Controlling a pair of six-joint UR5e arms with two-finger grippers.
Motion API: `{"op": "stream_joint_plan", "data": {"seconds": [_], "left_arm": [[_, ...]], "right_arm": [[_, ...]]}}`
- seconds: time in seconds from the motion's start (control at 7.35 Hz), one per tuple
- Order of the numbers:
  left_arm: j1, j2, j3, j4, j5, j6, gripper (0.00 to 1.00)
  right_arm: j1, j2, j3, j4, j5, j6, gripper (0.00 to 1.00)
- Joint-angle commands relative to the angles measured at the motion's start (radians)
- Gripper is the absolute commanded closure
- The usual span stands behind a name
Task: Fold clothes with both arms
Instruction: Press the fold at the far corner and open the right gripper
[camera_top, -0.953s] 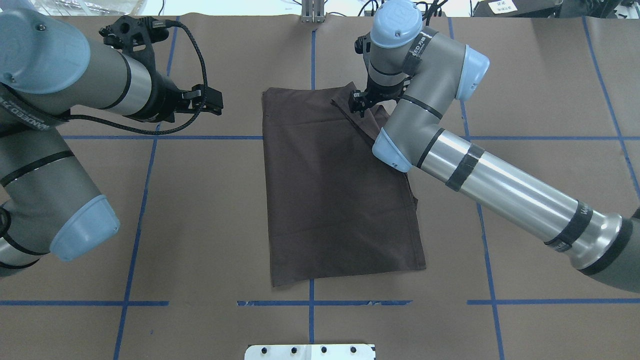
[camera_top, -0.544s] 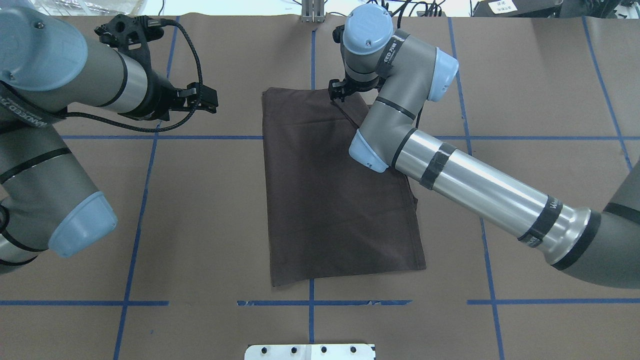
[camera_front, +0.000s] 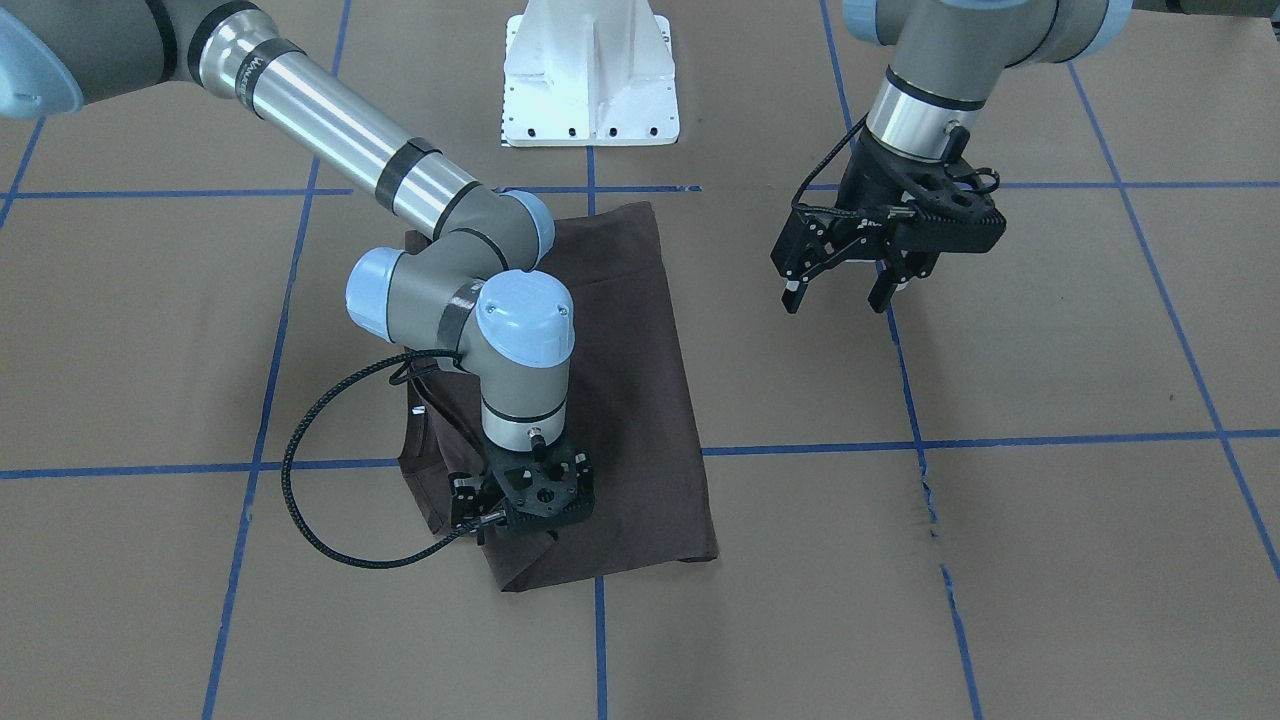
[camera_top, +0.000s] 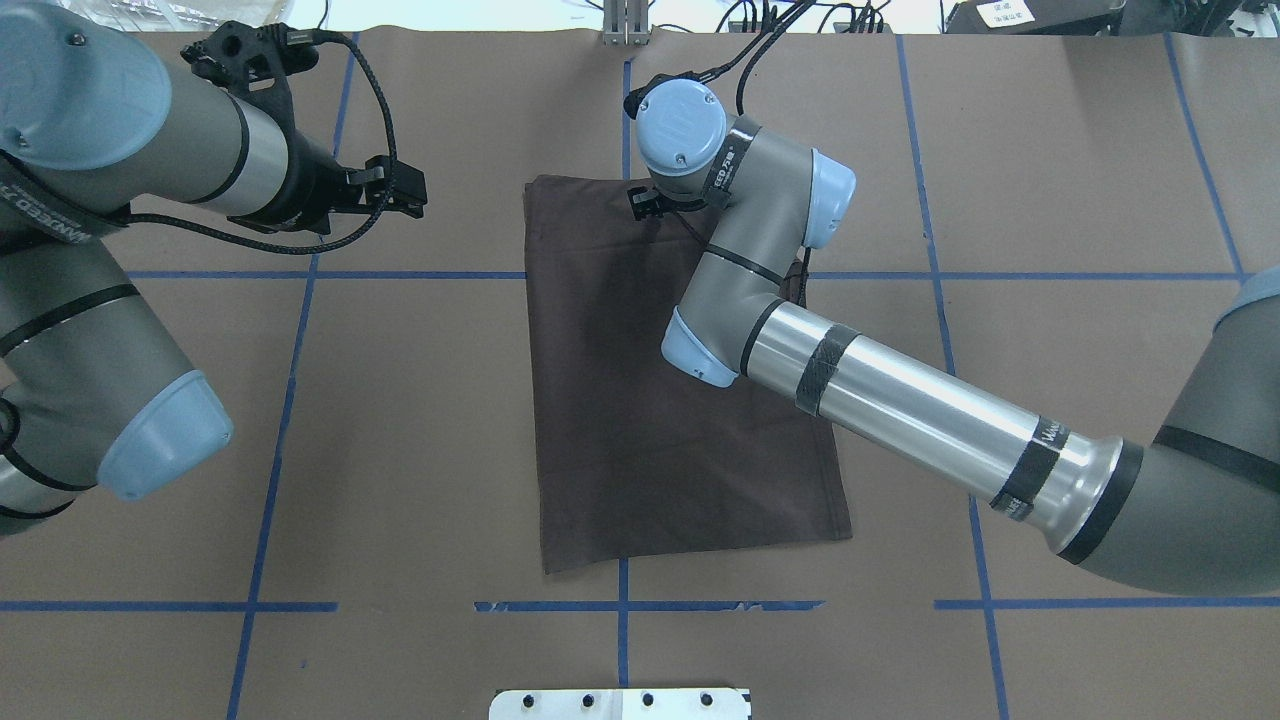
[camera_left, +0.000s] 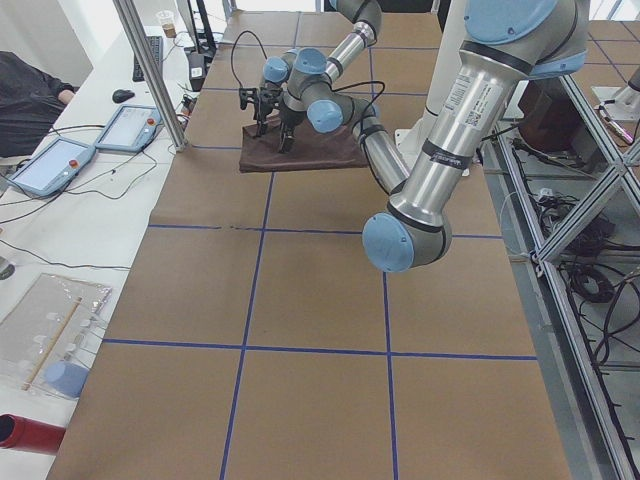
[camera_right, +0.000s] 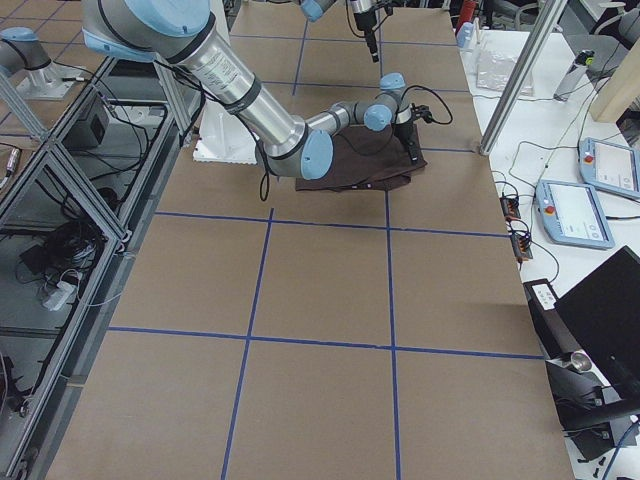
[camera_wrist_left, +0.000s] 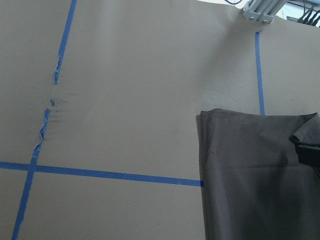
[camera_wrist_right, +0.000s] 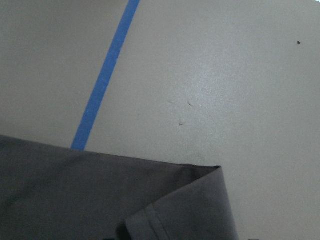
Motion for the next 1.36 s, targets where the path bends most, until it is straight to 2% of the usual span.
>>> {"op": "stream_joint_plan", "data": {"seconds": [0.0, 0.27, 0.68, 0.95, 1.22], "left_arm": [[-0.004, 0.0, 0.007, 0.0, -0.002, 0.0, 0.0], [-0.004, 0.0, 0.008, 0.0, -0.002, 0.0, 0.0], [-0.004, -0.003, 0.007, 0.0, -0.004, -0.002, 0.0], [-0.016, -0.008, -0.003, -0.002, -0.051, -0.002, 0.0], [-0.016, -0.02, -0.006, 0.001, -0.053, -0.003, 0.0]], "right_arm": [[-0.002, 0.004, -0.021, 0.014, -0.025, -0.003, 0.26], [-0.002, 0.002, -0.023, 0.014, -0.039, -0.01, 0.38], [0.026, -0.008, -0.026, 0.014, -0.053, -0.061, 0.42], [0.089, -0.053, -0.026, 0.014, -0.042, -0.177, 0.42], [0.178, -0.128, -0.015, 0.017, -0.009, -0.345, 0.42]]}}
